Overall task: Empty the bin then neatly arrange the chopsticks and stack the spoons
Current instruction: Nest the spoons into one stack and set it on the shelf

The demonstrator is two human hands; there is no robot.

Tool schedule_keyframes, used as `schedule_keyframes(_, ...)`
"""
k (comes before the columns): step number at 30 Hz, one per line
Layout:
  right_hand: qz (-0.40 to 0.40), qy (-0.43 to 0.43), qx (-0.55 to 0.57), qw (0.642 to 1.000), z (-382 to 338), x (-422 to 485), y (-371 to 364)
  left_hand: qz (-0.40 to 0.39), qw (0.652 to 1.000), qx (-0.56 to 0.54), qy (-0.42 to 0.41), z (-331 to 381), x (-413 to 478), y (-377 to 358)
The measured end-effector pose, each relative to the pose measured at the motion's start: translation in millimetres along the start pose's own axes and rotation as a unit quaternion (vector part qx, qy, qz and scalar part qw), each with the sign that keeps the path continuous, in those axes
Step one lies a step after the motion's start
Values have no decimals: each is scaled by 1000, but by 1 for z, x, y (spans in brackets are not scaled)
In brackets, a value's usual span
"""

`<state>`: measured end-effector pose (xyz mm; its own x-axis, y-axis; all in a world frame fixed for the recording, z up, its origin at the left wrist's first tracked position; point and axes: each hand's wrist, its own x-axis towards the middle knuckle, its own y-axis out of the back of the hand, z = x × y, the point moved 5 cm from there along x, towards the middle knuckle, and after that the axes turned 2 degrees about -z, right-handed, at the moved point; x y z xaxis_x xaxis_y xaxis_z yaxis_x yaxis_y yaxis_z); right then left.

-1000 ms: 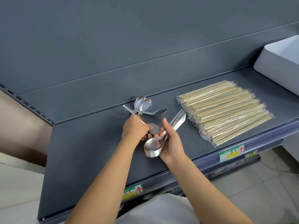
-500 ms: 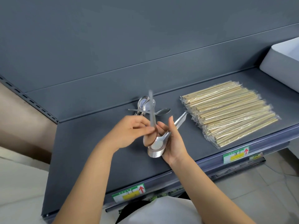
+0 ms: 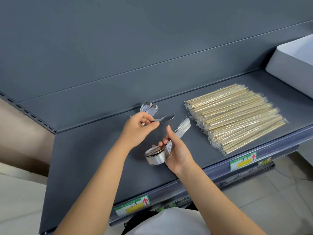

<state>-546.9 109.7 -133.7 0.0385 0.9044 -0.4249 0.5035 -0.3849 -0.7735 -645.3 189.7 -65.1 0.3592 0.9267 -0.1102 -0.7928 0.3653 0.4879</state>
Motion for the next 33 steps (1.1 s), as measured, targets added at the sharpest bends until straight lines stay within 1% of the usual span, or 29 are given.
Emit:
schedule_keyframes(1, -2, 0, 2, 1000, -1, -1, -1, 33, 998, 47, -9, -1, 6, -1)
schedule_keyframes(2, -4, -4, 2, 1000, -1, -2, -2, 47, 993, 103, -30, 0, 12, -5)
schedule_keyframes(3, -6, -7, 4, 1000, -1, -4, -2, 38, 985, 156, -59, 1, 19, -12)
schedule_keyframes(5, -5, -4, 4, 1000, -1, -5, -2, -23, 962, 251, -102, 0, 32, -27)
schedule_keyframes(7, -6, 4, 7, 1000, -2, -6, -3, -79, 933, 331, -118, 2, 42, -40)
schedule_keyframes(8, -7, 6, 10, 1000, -2, -6, -2, -96, 921, 355, -127, 2, 44, -44)
schedule_keyframes(9, -8, 7, 12, 1000, -3, -7, -2, -105, 916, 361, -136, 3, 47, -47)
schedule_keyframes(11, -12, 6, 9, 1000, -4, -7, -1, -98, 920, 348, -151, 5, 46, -48)
schedule_keyframes(14, -17, -1, 13, 1000, -3, -6, -1, -48, 939, 291, -175, 8, 38, -38)
schedule_keyframes(17, -21, -8, 22, 1000, -2, -4, 0, 41, 966, 154, -202, 18, 15, -17)
schedule_keyframes(19, -23, -16, 18, 999, -2, -4, -1, 90, 977, 53, -186, 19, -3, -2)
schedule_keyframes(20, -26, -21, 16, 999, -3, -4, -1, 94, 982, -3, -165, 18, -12, 3)
schedule_keyframes(21, -26, -24, 14, 999, -4, -4, -2, 84, 984, -61, -148, 16, -20, 7)
schedule_keyframes(23, -27, -34, 13, 999, -5, -3, 0, 41, 977, -152, -141, 15, -35, 9)
schedule_keyframes(26, -68, -52, 0, 996, -5, 0, 0, -16, 969, -210, -129, 6, -47, 3)
schedule_keyframes(27, -80, -58, -13, 995, -4, -2, -1, -31, 970, -211, -117, 1, -48, -1)
schedule_keyframes(29, -95, -65, -35, 993, -4, -6, -4, -68, 973, -180, -124, -3, -50, -8)
schedule_keyframes(33, -69, -74, -45, 994, -7, -9, -5, -127, 971, -130, -158, -3, -59, -13)
